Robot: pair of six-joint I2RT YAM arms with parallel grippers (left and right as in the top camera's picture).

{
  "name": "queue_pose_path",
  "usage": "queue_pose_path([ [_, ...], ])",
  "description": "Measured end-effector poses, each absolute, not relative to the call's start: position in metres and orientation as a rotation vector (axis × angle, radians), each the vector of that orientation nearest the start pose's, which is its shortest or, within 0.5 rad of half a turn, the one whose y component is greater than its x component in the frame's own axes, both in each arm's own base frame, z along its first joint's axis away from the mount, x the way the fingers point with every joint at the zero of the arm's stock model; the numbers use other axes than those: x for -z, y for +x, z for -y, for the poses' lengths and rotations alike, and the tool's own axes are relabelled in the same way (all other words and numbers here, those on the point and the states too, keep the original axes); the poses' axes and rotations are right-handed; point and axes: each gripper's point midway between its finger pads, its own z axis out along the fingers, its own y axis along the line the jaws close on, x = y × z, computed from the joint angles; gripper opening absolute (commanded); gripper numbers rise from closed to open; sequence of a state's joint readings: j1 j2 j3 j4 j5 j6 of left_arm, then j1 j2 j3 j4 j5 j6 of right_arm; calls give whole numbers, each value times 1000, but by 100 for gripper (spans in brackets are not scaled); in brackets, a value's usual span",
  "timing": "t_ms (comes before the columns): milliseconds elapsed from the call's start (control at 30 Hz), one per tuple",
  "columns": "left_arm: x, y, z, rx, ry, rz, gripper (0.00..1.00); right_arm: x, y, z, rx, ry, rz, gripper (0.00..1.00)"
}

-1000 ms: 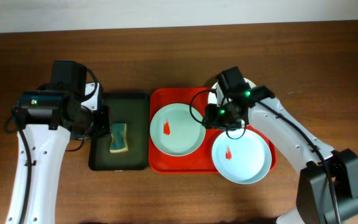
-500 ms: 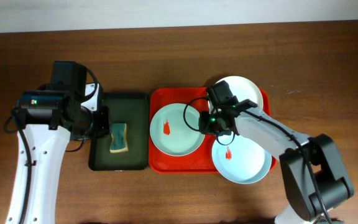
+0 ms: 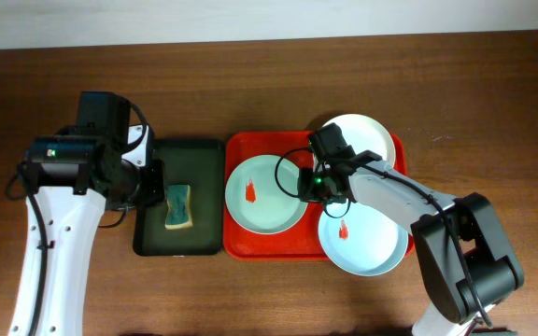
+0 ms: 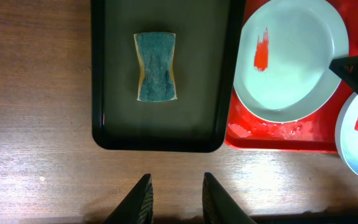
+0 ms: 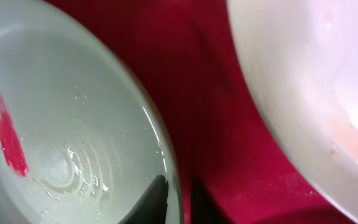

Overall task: Clean dirty plates on tray and stack at the side
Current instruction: 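Lower the left gripper onto the green-yellow sponge and grasp it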

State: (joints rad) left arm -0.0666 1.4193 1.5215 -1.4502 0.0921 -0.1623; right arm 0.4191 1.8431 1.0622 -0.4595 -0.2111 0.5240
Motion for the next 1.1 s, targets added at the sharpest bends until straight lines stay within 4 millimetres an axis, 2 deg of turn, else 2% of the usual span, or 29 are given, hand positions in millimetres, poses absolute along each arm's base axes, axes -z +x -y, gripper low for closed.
queue_pose_path([
  [200, -211, 274, 34, 167, -130, -2960, 27, -9, 337, -189, -492, 103, -2903, 4],
  [333, -191, 282, 34, 160, -136, -3011, 30, -9, 337, -189, -492, 102, -2904, 6],
  [400, -166, 288, 35, 155, -144, -3041, 31, -9, 336, -189, -491, 103, -2908, 7],
  [433, -145, 292, 35, 149, -147, -3071, 28, -9, 336, -189, -493, 104, -2910, 7],
  [533, -102, 297, 35, 140, -157, -3128, 23, -9, 336, -189, -494, 103, -2912, 7],
  [733, -45, 307, 36, 124, -173, -3233, 22, -8, 335, -189, -493, 105, -2915, 7],
  [867, -28, 310, 36, 121, -176, -3254, 22, -7, 331, -189, -495, 106, -2932, 7],
  [967, -27, 315, 37, 117, -162, -3236, 17, -7, 330, -189, -496, 106, -2936, 6],
  [1100, -26, 316, 37, 64, -136, -3231, 21, -7, 329, -189, -495, 107, -2940, 6],
])
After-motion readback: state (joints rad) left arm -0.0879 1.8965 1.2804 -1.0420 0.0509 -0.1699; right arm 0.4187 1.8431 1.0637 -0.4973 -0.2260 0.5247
